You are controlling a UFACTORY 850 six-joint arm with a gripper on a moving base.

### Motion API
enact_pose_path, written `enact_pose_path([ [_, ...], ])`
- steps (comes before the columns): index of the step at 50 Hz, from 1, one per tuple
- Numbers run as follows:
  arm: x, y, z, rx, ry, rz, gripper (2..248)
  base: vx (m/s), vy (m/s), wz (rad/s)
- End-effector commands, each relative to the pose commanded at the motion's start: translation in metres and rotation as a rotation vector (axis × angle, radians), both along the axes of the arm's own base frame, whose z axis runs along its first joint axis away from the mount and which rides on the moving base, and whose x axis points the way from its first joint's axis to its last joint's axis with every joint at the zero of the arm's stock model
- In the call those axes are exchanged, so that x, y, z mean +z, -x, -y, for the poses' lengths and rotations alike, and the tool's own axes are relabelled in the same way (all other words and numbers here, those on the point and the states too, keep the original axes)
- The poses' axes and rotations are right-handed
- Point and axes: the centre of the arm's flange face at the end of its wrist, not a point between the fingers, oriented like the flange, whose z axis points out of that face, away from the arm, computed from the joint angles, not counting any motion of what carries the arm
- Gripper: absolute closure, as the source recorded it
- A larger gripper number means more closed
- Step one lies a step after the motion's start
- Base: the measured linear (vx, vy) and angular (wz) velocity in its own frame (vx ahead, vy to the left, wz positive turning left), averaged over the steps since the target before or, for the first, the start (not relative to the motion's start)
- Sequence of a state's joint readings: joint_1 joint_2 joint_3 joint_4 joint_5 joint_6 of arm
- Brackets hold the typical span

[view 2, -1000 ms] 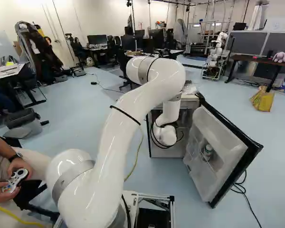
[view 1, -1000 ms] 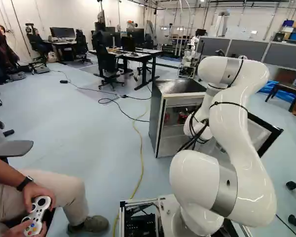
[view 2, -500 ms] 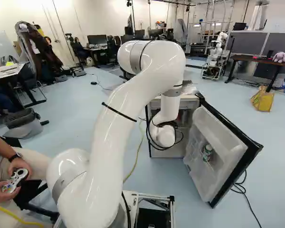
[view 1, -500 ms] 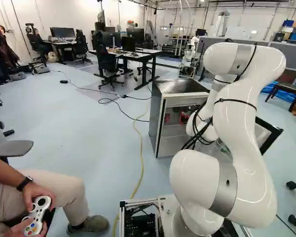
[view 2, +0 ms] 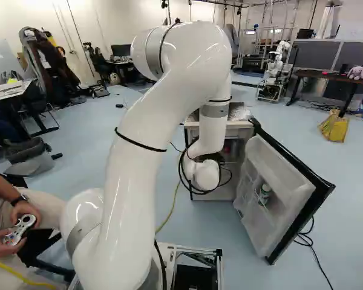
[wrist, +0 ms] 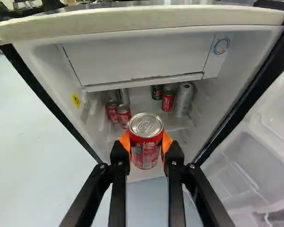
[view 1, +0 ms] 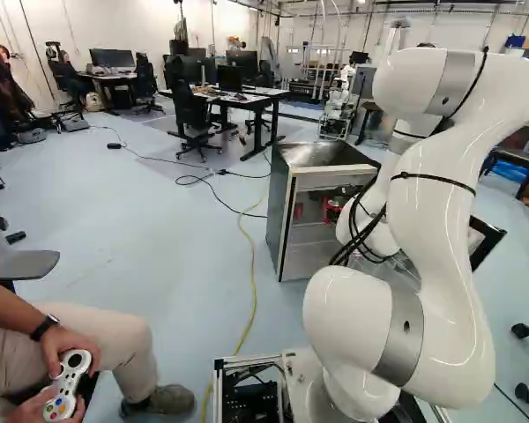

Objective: Grab a drink from the fridge

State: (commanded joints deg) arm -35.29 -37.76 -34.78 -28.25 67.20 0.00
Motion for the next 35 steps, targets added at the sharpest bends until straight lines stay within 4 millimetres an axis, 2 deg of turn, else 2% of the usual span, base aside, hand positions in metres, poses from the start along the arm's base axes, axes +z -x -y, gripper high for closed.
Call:
enact_pose_path([
  [18,0.026,0.028,-0.014,-0.013,0.005,0.006,165,0.0,0.0,0.0],
  [35,0.046,0.035,-0.018,-0.014,0.024,0.033,165,0.0,0.0,0.0],
])
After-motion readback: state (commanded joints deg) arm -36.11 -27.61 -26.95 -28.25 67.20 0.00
